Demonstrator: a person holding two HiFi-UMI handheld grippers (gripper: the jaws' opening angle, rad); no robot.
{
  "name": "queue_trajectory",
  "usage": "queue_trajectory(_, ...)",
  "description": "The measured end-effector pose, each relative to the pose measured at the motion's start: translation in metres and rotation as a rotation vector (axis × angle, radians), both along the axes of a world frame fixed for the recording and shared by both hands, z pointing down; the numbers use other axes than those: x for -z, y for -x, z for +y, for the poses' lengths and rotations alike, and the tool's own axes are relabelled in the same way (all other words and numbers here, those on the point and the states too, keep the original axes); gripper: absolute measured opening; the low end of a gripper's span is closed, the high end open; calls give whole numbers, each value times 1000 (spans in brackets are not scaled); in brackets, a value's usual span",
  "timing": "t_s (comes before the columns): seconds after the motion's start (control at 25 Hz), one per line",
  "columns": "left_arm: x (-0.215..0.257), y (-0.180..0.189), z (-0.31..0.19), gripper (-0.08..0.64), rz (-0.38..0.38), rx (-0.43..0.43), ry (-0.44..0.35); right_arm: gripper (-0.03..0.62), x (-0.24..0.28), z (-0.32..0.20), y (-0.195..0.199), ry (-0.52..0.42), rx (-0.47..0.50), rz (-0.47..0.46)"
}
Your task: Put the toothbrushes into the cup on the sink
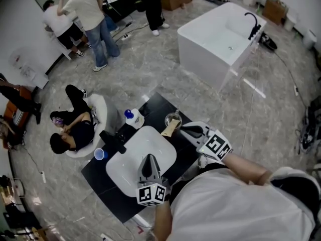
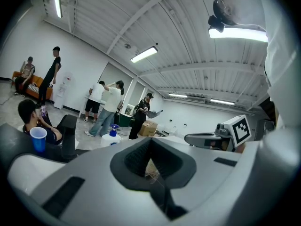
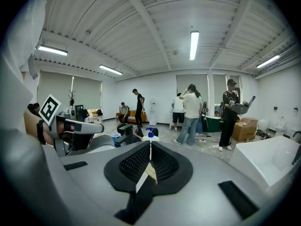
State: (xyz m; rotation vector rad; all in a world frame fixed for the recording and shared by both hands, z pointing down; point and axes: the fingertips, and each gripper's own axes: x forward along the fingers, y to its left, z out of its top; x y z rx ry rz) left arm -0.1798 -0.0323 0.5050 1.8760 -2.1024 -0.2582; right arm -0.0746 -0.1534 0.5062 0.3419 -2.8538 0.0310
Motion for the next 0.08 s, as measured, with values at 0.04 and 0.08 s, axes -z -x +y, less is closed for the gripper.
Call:
queue_trajectory(0.04,-1,0,0,3,1,-1,0,41,1,1,0,0,-2,0)
queue_trajectory(0.08,-2,1,1,3,3,-1,-1,41,2,2,1,1,-5,0)
